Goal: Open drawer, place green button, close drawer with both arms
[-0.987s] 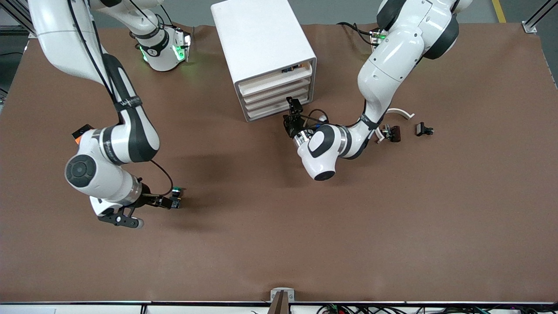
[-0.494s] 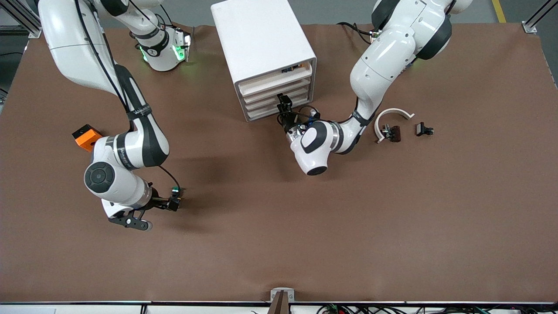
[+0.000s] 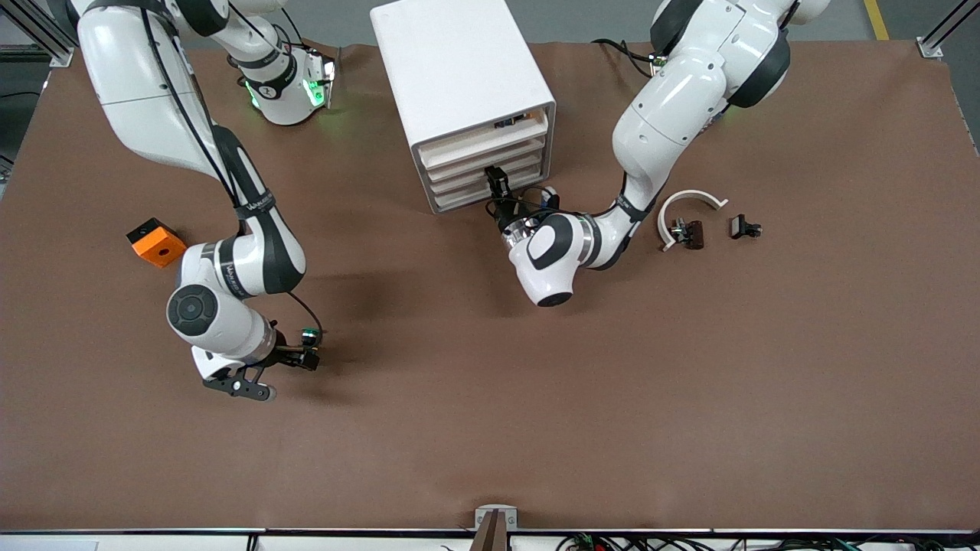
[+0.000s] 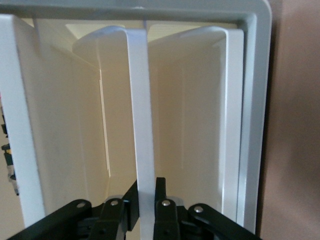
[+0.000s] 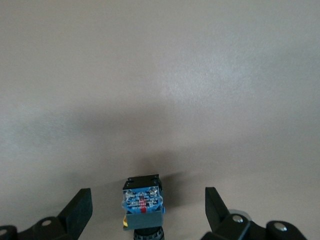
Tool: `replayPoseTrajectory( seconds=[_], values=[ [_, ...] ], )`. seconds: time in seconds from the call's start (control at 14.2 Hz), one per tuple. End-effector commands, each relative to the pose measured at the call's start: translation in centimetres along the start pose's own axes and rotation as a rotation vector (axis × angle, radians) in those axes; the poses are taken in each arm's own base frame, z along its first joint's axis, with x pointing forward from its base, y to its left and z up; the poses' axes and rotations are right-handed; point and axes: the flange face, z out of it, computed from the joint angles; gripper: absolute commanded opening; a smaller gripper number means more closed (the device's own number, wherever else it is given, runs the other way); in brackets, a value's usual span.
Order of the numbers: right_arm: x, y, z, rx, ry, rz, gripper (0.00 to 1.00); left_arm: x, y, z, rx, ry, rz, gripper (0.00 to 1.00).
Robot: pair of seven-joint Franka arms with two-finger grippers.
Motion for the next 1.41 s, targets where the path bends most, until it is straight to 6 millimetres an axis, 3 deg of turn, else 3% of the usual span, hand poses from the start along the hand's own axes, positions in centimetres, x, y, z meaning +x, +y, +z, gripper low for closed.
replayPoseTrajectory(
  seconds=[0.0,0.21,0.49,0.56,0.71,0.78,0.99,1.06,1.13,1.2,1.27,1.34],
  values=[
    [-0.9,-0.2,0.5,-0.013,0.012,0.008,1.00,-0.1,0.7,-1.2,-0.029,-0.034,-0.012,0.00],
    [-1.7,-0.2,1.7,-0.005,0.026,0.004,1.00,0.4,1.0,-3.9,-0.072,-0.062,-0.008,0.00],
    [-1.8,-0.2,1.7,-0.009,0.019,0.002,1.00,0.7,1.0,-7.1,-0.118,-0.097,0.023,0.00],
    [-1.9,-0.2,1.8,-0.008,0.017,0.001,0.81,0.9,1.0,-8.1,-0.126,-0.110,0.035,0.00],
    [-1.9,-0.3,1.8,-0.009,0.016,-0.001,0.30,1.7,1.2,-10.1,-0.137,-0.143,0.075,0.00],
    [-1.9,-0.3,1.8,-0.008,0.019,0.001,0.25,1.9,1.0,-11.1,-0.144,-0.158,0.094,0.00],
    [-2.2,-0.2,2.3,-0.005,0.023,0.002,0.25,1.6,0.9,-12.7,-0.187,-0.200,0.113,0.00],
    [-2.3,-0.3,2.2,-0.004,0.024,0.000,0.14,1.6,0.9,-13.3,-0.206,-0.215,0.115,0.00],
    [-2.3,-0.5,2.2,-0.006,0.020,0.010,0.00,1.4,0.8,-13.6,-0.221,-0.222,0.136,0.17],
    [-2.4,-0.8,2.0,-0.007,0.019,0.040,0.00,1.4,0.6,-13.9,-0.230,-0.223,0.166,0.39],
    [-2.3,-1.3,1.4,-0.002,0.027,0.061,0.00,1.5,0.2,-14.7,-0.240,-0.230,0.190,0.99],
    [-2.4,-1.7,1.0,-0.004,0.022,0.064,0.00,1.4,-0.4,-15.6,-0.254,-0.238,0.204,1.00]
  ],
)
